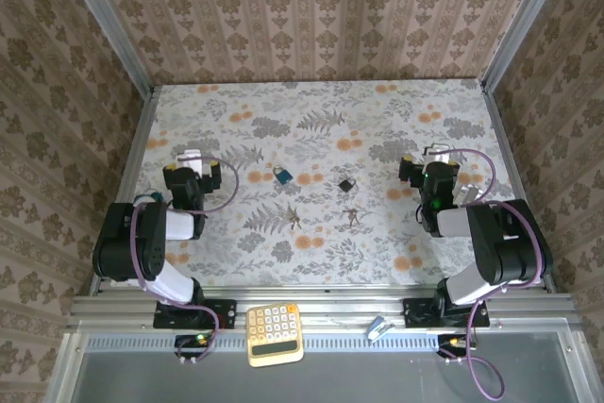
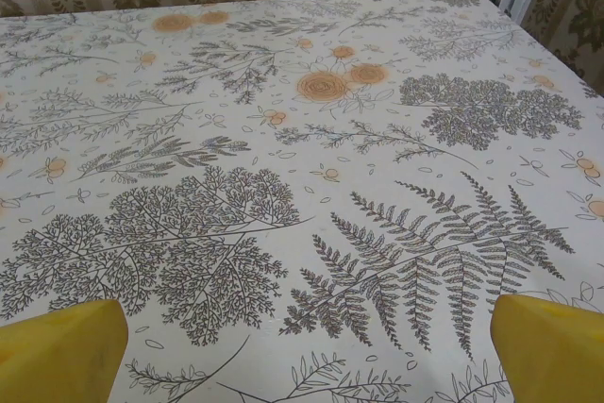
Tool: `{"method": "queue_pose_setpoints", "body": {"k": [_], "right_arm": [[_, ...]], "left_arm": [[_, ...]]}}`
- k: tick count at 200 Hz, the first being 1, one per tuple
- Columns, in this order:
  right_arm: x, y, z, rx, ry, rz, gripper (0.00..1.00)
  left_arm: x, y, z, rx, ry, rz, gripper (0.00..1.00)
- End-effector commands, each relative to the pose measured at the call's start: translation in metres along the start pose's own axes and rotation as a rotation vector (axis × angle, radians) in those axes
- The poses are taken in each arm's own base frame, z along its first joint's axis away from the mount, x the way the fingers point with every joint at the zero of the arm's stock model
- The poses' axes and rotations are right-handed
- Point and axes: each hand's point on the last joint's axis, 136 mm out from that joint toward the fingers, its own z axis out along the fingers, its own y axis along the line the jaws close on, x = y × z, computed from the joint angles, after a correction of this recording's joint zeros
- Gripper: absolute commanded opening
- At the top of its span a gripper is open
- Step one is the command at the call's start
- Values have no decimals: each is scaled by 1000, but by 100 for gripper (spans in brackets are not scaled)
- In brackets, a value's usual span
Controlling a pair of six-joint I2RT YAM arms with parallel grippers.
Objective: Unlock with the key
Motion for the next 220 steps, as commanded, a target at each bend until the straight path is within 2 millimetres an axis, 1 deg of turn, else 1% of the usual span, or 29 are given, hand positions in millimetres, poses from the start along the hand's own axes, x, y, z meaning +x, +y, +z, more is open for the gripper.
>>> {"method": "queue_pose_setpoints", "body": {"k": [1,193,202,220], "right_arm": [[-10,-1,1,13,-32,-3,100],[-11,-2,0,16,-37,-2,100],[-14,-3,-1,27,-36,1,100],[-21,7,-4,-19,-45,-31,100]], "left_arm": [[-6,3,4,-7,-4,-16,100],[-5,4,3,0,-4,-26,100],[-8,4,2,-3,-11,-21,100],[-17,6,-2,-18,2,-13,100]]}}
